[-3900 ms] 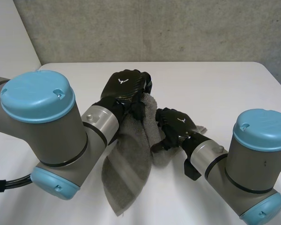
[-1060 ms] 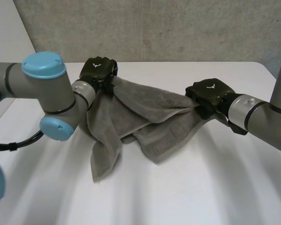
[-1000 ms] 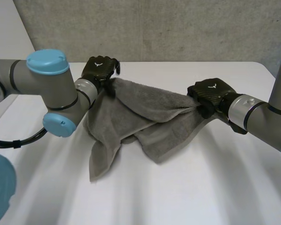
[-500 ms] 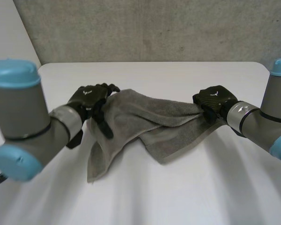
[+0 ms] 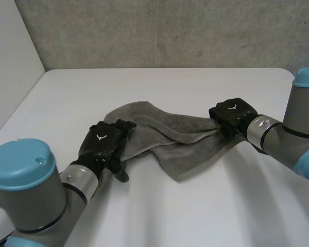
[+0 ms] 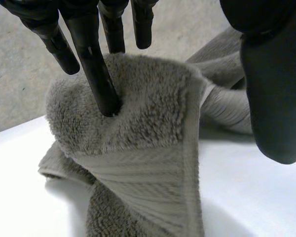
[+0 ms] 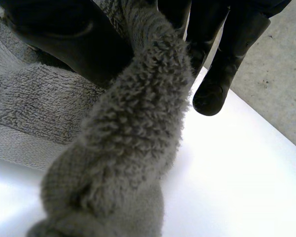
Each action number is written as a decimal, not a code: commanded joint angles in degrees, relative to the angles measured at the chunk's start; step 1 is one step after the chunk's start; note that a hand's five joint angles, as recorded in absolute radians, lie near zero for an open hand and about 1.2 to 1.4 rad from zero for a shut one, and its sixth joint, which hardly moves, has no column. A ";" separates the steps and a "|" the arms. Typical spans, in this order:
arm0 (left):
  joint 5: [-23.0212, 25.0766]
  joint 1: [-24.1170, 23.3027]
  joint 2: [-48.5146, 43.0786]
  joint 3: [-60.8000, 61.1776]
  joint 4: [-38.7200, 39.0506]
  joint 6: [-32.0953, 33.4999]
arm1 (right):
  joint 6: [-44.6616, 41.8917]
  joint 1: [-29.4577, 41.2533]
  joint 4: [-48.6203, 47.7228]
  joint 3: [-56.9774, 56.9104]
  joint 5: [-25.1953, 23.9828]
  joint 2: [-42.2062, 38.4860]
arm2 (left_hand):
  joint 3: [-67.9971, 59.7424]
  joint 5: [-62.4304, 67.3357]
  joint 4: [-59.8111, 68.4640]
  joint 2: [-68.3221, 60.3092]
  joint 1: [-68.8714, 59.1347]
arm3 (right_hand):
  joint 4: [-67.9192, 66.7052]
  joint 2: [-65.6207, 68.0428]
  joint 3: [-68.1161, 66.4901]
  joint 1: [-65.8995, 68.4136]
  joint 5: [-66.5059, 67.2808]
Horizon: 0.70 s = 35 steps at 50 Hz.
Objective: Fold the towel.
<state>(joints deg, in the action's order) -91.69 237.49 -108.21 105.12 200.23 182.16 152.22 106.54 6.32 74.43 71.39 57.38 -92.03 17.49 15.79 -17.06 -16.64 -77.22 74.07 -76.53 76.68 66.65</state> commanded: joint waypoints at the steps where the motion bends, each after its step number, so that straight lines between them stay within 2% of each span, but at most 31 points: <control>1: -2.44 0.60 -5.60 -4.91 1.04 4.06 | 0.00 -0.02 0.01 0.19 0.06 0.01 | 69.90 -5.37 6.33 -5.07 -5.48 | -2.78 5.93 -3.47 3.32 3.35; 2: -3.23 0.69 -6.21 -5.79 1.56 5.38 | 0.00 -0.02 0.01 0.11 0.06 0.01 | 64.21 0.33 12.03 -10.76 -11.17 | -2.78 5.93 -3.47 3.32 3.35; 3: -3.24 0.69 -6.22 -5.80 1.57 5.39 | 0.00 -0.02 0.01 0.11 0.06 0.01 | 64.15 0.38 12.08 -10.82 -11.23 | -2.78 5.93 -3.47 3.32 3.35; 5: -4.55 0.87 -6.22 -7.11 2.53 8.54 | -0.09 -0.19 -0.08 -0.51 0.32 0.36 | 39.72 24.81 36.51 -35.25 -35.66 | -2.78 5.93 -3.47 3.32 3.35; 6: -4.55 0.87 -6.22 -7.12 2.54 8.56 | -0.09 -0.19 -0.08 -0.51 0.32 0.36 | 39.59 24.94 36.64 -35.38 -35.79 | -2.78 5.93 -3.47 3.32 3.35; 8: -5.26 1.30 -5.34 -8.26 3.58 11.62 | -0.35 -0.63 -0.08 -1.03 0.32 1.32 | 15.66 48.87 60.57 -59.31 -59.72 | -2.78 5.93 -3.47 3.32 3.35; 10: -5.35 1.65 -4.56 -9.05 4.20 13.03 | -0.44 -0.72 -0.08 -1.82 0.41 2.46 | 12.06 52.47 64.17 -62.91 -63.32 | -2.78 5.93 -3.47 3.32 3.35; 14: -5.26 2.45 -0.95 -10.55 4.56 15.24 | -0.61 -0.72 0.01 -3.32 0.50 6.78 | 12.03 52.51 64.21 -62.94 -63.36 | -2.78 5.93 -3.47 3.32 3.35; 16: -5.08 3.93 3.69 -12.47 4.30 16.55 | -0.09 -1.07 -0.08 -4.90 0.41 12.63 | 12.03 52.51 64.21 -62.94 -63.36 | -2.78 5.93 -3.47 3.32 3.35; 17: -5.08 3.94 3.71 -12.48 4.29 16.56 | -0.09 -1.07 -0.08 -4.90 0.41 12.66 | 12.03 52.51 64.21 -62.94 -63.36 | -2.78 5.93 -3.47 3.32 3.35; 19: -4.73 5.43 8.43 -14.58 4.03 16.47 | 0.09 -2.12 0.27 -6.92 0.41 18.61 | 12.03 52.51 64.21 -62.94 -63.36 | -2.78 5.93 -3.47 3.32 3.35; 24: -3.59 6.84 14.94 -18.18 3.33 16.29 | -0.09 -4.58 3.41 -9.29 -0.20 23.81 | 12.03 52.51 64.21 -62.94 -63.36 | -2.78 5.93 -3.47 3.32 3.35; 33: 1.51 7.11 18.83 -24.79 -3.79 16.03 | -2.63 -7.14 16.00 -14.84 -2.93 25.06 | 12.03 52.51 64.21 -62.94 -63.36 | -2.78 5.93 -3.47 3.32 3.35; 35: 2.82 7.46 16.56 -27.50 -8.34 16.03 | -9.63 -6.53 22.73 -15.45 -3.02 21.30 | 12.03 52.51 64.21 -62.94 -63.36 | -2.78 5.93 -3.47 3.32 3.35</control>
<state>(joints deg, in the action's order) -92.89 244.60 -90.38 83.58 200.43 198.43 151.10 100.55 16.04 61.97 69.90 82.73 -88.87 87.37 87.21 -86.90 -85.68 -77.23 74.28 -76.61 76.66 66.98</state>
